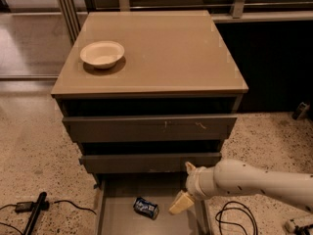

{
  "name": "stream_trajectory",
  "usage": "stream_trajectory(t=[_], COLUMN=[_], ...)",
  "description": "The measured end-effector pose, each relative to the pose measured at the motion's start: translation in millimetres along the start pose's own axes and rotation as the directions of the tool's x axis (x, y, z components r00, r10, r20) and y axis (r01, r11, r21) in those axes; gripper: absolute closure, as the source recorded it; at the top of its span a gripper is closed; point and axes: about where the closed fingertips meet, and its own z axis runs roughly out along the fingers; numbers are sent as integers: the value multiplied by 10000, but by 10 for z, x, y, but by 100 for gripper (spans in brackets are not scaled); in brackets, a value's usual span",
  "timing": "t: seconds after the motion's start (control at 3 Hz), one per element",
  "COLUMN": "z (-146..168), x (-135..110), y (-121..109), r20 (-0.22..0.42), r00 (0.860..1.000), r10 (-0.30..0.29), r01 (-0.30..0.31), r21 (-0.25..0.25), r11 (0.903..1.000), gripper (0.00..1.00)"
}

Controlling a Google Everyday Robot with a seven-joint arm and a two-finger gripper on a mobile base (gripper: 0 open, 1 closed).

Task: Pick pepsi can from bottom drawer and place on counter

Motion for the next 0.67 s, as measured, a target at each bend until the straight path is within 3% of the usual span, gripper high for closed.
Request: stream_trajectory(t=[0.33, 0.67], z=[404, 664], x=[176, 275], y=[15, 15], r20=[-425, -454], r00=[9989, 9986], r10=[211, 267], r01=[-217, -272], r21=[-149, -95], r11=[9997, 9996], gripper=[0, 0])
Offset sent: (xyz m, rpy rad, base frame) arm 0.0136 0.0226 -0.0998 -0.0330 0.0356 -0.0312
